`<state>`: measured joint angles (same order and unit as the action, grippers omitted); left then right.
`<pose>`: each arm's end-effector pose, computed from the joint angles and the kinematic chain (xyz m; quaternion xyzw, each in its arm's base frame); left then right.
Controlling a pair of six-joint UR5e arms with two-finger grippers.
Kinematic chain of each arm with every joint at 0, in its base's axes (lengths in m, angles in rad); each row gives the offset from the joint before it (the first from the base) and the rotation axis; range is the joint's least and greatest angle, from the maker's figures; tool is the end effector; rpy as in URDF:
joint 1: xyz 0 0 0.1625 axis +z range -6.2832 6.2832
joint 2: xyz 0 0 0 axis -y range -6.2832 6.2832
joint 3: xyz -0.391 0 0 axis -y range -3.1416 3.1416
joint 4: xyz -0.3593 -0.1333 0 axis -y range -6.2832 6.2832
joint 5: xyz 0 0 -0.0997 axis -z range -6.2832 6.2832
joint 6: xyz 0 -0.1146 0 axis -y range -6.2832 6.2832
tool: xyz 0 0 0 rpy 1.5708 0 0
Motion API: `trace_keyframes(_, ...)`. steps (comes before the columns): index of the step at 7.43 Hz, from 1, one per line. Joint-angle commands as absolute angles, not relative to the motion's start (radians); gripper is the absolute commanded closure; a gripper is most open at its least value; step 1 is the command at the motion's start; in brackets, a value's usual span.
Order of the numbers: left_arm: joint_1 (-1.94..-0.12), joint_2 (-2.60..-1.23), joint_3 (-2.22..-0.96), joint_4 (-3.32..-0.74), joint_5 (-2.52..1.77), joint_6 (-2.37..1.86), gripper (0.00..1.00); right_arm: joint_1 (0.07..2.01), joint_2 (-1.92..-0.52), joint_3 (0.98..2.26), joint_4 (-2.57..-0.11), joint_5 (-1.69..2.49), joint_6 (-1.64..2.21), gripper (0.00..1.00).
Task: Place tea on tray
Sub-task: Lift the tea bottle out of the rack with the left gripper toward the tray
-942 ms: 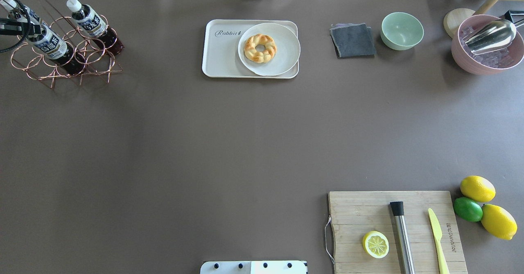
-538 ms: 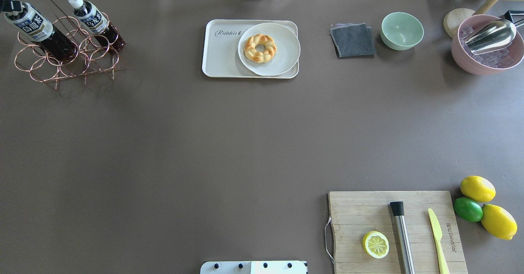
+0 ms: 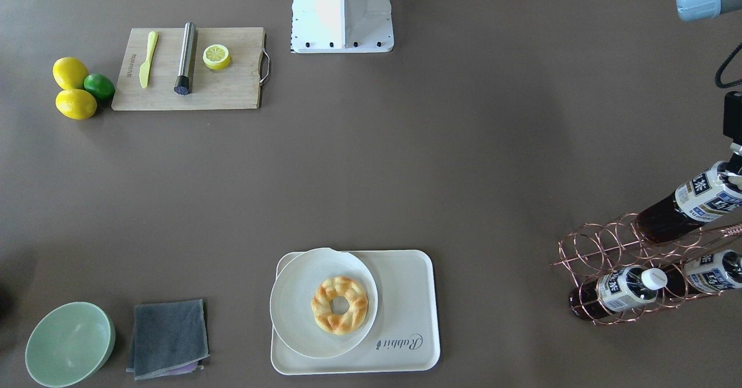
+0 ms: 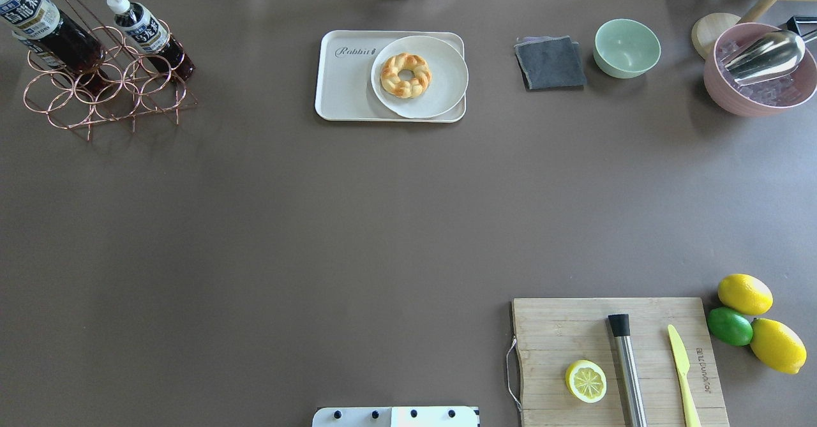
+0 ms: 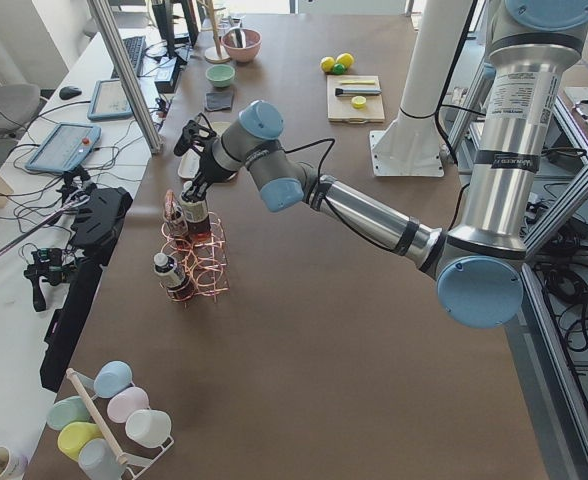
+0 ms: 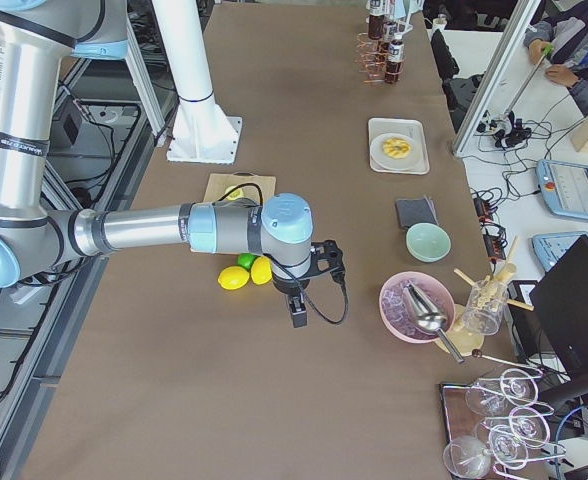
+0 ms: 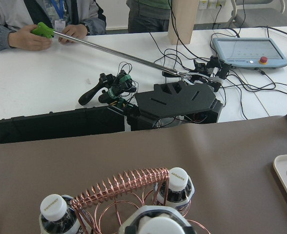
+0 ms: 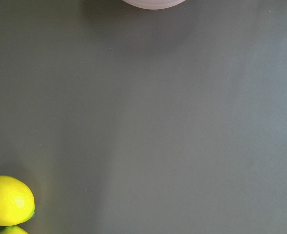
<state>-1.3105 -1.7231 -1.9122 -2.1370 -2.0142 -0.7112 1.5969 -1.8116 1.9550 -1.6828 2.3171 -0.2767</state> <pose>0.0512 -0.5191 0.3423 0.3475 0.3980 -0.0798 0.8453 0.0650 -0.3631 0.5718 0.0694 -0.3581 -0.1220 0.9231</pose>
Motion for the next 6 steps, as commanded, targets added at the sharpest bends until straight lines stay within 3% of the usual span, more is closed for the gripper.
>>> trace_keyframes(1, -1.286, -1.758, -2.021, -1.969, -2.02, -0.761, 1.0, 1.592, -1.81, 1.96, -1.683, 2.322, -0.259, 0.0)
trace_keyframes(4, -1.029, -1.859, -2.143, -1.803, -1.823, -0.885, 1.0, 1.554, -1.81, 1.956, -1.589, 2.326, -0.164, 0.0)
trace_keyframes(6, -0.706, -2.103, -2.158, -1.515, -1.523, -1.002, 1.0, 1.546, -1.812, 1.957, -1.588, 2.329, -0.163, 0.0)
